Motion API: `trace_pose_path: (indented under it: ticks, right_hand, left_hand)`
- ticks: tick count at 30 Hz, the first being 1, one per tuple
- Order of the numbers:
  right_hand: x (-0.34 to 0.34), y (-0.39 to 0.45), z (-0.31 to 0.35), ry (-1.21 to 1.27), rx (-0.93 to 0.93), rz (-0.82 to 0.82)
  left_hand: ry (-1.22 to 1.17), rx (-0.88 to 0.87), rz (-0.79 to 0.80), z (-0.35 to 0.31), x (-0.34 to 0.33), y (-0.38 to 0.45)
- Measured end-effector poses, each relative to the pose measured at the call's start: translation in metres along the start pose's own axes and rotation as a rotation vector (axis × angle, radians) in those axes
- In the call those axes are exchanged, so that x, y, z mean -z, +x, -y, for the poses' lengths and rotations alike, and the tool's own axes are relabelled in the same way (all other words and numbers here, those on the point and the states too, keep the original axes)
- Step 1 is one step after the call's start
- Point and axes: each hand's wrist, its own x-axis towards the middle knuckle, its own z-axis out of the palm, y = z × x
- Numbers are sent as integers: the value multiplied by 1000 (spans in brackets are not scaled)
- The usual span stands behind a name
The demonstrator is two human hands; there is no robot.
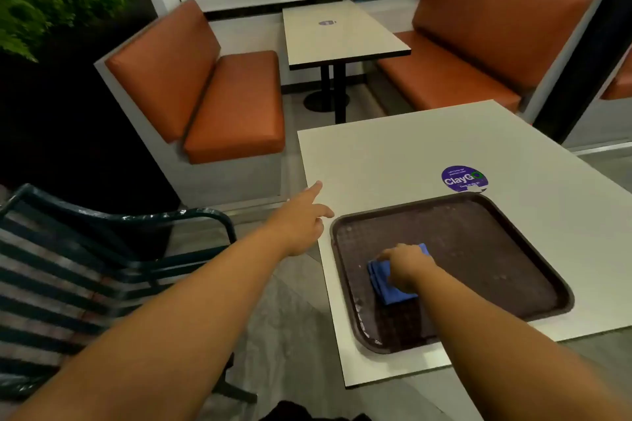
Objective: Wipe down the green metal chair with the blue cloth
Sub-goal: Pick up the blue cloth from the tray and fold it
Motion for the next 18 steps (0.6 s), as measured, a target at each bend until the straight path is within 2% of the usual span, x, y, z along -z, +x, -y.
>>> trace_pose_path:
  ticks: [4,7,10,12,15,18]
  right_hand:
    - [-10,9,-5,24,-10,-92]
    - [-18,17,-10,45,-46,-5]
    - [-17,20,-16,-33,-28,-16]
    - [-8,23,-14,-109,-7,49]
    - [12,22,-4,-86,78,127]
    - [35,16,13,128,260,66]
  left_hand:
    - [40,23,37,2,-2,1]
    - [44,22,61,1,-2,0]
    - [24,46,45,-1,-1,-3]
    - [3,65,45,0,-1,-3]
    - [-43,121,57,6,0,-6]
    - [-104,165,91,8,3,-12]
